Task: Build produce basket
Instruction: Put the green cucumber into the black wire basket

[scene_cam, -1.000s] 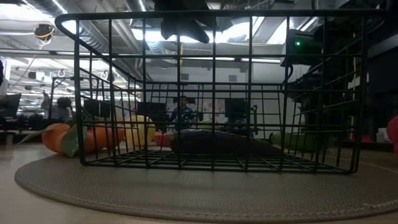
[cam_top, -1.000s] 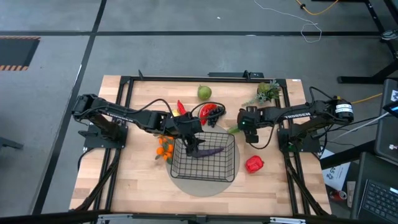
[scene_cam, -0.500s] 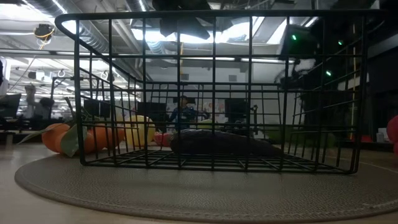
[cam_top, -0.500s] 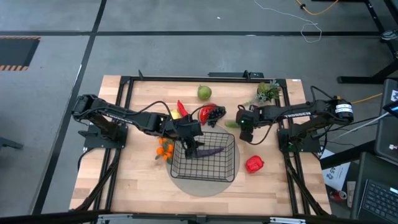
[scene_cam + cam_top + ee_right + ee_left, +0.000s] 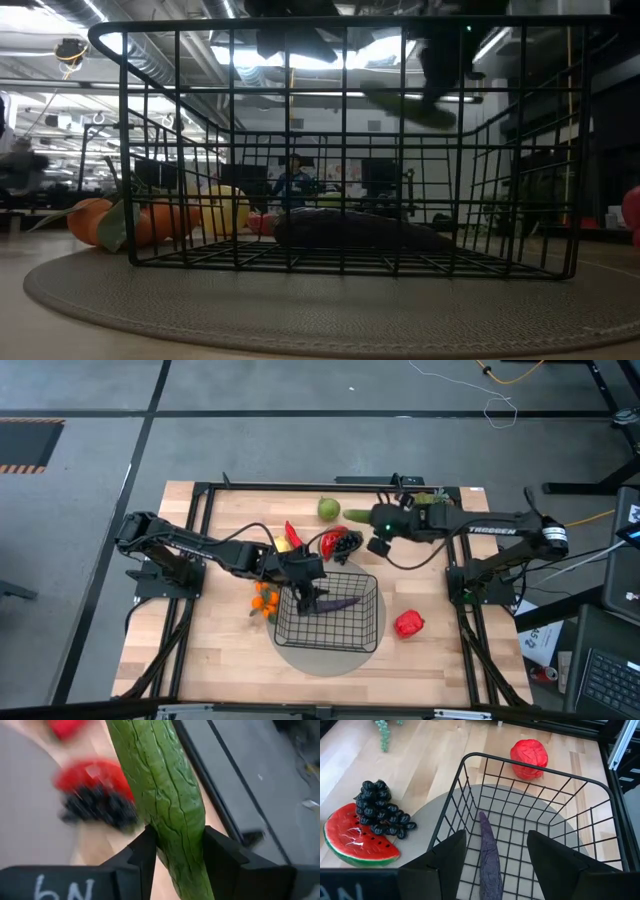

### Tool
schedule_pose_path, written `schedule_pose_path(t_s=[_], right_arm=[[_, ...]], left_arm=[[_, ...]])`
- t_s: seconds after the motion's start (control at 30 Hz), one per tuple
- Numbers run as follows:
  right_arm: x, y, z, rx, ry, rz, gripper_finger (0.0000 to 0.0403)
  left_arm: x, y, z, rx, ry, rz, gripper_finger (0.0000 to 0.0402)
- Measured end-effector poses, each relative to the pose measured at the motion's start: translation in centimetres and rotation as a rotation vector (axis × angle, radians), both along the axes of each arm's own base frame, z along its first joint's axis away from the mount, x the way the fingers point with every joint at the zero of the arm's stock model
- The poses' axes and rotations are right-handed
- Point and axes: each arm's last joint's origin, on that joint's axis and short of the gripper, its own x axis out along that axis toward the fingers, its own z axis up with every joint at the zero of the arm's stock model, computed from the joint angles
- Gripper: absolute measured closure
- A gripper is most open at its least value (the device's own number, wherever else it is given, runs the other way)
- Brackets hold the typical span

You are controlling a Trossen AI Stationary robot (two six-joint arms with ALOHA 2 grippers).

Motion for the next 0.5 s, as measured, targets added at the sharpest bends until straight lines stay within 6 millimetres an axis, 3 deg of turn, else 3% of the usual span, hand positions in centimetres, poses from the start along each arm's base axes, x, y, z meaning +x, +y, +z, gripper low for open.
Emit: schedule_pose_path(t_s=[0.23,0.37,0.5], right_arm=[[0.9,0.6,5.4,0.202,-0.236,0.120,0.0271],[1.1,0.9,5.9,0.346,-0.323,0.105,0.0271],[1.3,1.0,5.1,0.466,-0.334,0.043,0.0271]], left_arm=[[-0.1,-0.6,0.0,0.000,0.000,-0.017,0.0195],[-0.1,-0.7,0.0,0.000,-0.001,-0.020,0.0195],[-0.1,-0.6,0.0,0.000,-0.003,-0.018,0.0195]])
